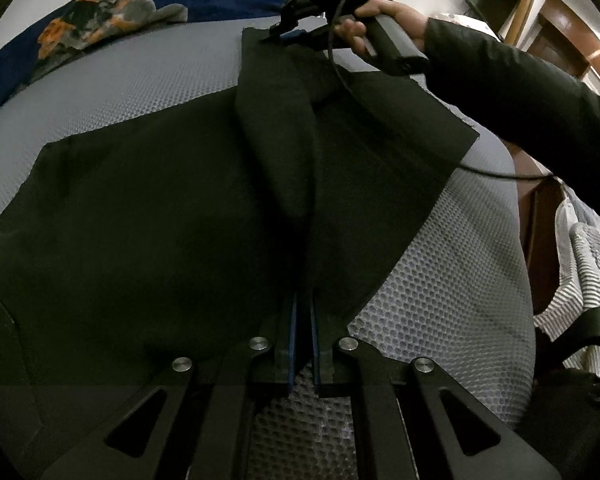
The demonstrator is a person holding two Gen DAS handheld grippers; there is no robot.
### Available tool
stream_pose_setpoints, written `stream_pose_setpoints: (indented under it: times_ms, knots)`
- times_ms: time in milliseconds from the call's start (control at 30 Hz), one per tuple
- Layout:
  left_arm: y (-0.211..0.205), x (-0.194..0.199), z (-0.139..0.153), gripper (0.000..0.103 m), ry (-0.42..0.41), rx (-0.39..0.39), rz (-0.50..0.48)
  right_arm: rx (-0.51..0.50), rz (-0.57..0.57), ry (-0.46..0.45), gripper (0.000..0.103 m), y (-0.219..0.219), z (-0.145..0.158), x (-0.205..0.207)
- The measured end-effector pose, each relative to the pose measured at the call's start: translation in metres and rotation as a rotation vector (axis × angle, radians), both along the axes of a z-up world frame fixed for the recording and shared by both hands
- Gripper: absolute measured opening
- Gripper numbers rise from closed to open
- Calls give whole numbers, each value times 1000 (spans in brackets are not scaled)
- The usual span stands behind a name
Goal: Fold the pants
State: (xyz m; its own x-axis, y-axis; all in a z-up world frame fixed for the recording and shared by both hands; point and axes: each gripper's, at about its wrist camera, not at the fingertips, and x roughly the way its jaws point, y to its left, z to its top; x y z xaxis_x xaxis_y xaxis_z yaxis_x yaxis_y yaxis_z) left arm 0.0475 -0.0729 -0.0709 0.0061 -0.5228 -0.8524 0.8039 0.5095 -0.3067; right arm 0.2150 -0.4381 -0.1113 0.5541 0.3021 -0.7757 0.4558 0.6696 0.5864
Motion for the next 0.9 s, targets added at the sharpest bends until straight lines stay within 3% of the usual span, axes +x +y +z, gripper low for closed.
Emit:
stream_pose_setpoints:
  times_ms: [333,500,733,900]
  knots:
    - [1,2,1,6,1,2,1,47,-67,-35,9,-30,0,11]
    - [-3,1,2,6,-5,9,1,3,-65,-87,5,-35,23,-6]
    - [-9,-7,1,6,-29,21,-5,-146,-110,-140,4,-57,93,-81]
    - [-15,-16,2,6,-63,35,-18,-235,-195,-127,4,-82,125,-167]
